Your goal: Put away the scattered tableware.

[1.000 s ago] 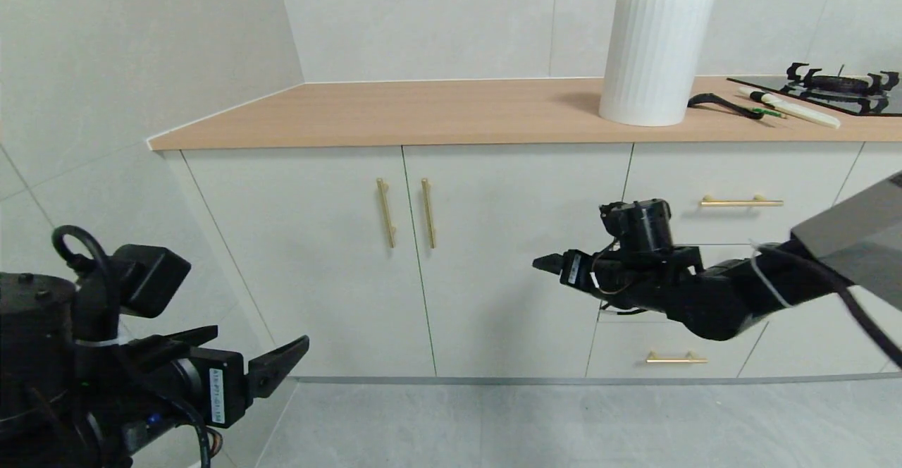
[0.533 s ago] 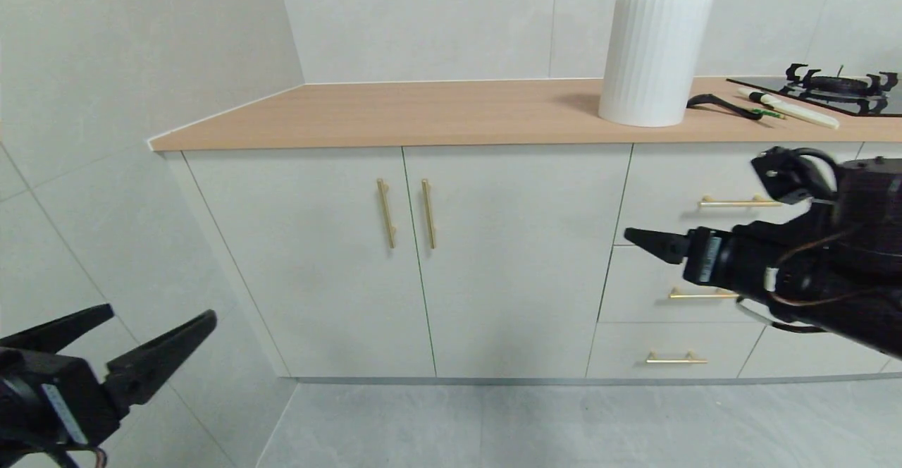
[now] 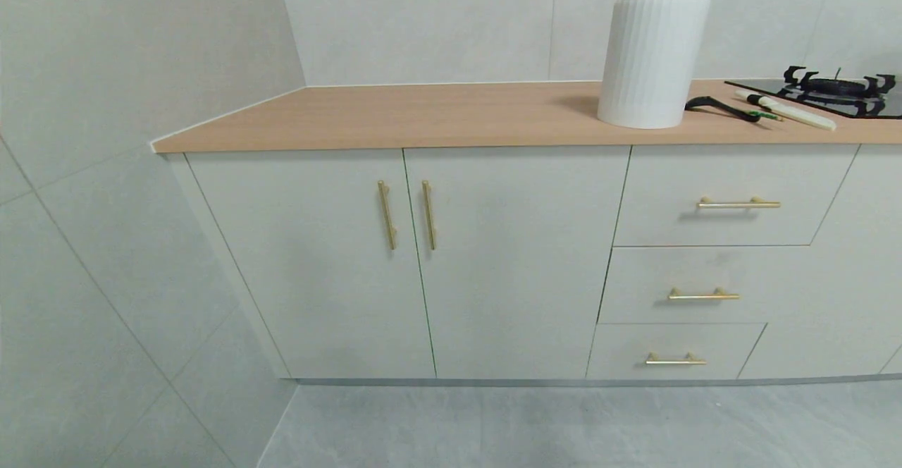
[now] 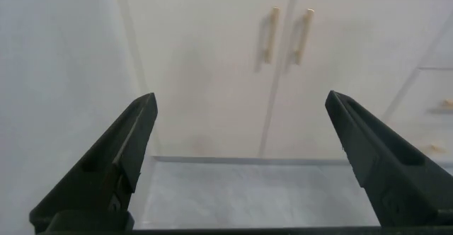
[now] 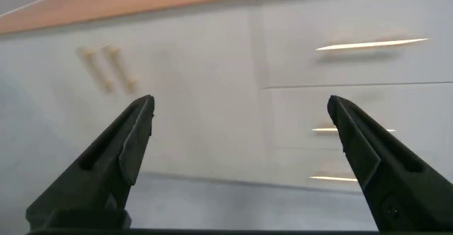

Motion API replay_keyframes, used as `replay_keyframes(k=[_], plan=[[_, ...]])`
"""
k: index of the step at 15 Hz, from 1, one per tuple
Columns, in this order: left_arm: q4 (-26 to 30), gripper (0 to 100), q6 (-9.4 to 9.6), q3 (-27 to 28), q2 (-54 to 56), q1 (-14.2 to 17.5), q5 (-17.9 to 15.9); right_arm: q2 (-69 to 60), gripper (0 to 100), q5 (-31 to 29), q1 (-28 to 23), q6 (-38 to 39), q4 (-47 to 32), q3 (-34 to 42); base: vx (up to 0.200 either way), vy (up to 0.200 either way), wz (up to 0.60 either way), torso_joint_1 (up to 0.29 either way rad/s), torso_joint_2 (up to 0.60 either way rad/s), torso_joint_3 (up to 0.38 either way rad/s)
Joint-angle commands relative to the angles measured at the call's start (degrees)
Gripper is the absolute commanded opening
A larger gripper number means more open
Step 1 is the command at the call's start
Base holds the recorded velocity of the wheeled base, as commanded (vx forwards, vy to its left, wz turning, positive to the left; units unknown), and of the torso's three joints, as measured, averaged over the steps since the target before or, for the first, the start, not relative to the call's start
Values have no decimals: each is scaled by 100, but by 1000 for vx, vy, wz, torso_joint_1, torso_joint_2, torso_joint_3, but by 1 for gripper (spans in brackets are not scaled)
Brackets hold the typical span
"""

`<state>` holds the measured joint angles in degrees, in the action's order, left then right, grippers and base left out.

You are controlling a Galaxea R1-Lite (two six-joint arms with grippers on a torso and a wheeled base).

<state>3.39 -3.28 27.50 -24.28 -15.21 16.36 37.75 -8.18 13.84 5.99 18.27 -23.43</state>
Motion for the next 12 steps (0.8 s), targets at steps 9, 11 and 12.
replay_keyframes(k=[9, 11, 12], plan=[[909, 100, 838, -614, 2428, 1539, -10, -3775, 100, -114, -1436, -748, -2161, 805, 0, 0, 0, 0, 0, 0], [531, 100, 688, -1133, 2420, 1539, -19, -3775, 100, -87, -1436, -766, -2117, 1464, 0, 0, 0, 0, 0, 0], [355, 100, 679, -1405, 2428, 1539, -54, -3775, 100, -70, -1436, -827, -2003, 1851, 0, 0, 0, 0, 0, 0]])
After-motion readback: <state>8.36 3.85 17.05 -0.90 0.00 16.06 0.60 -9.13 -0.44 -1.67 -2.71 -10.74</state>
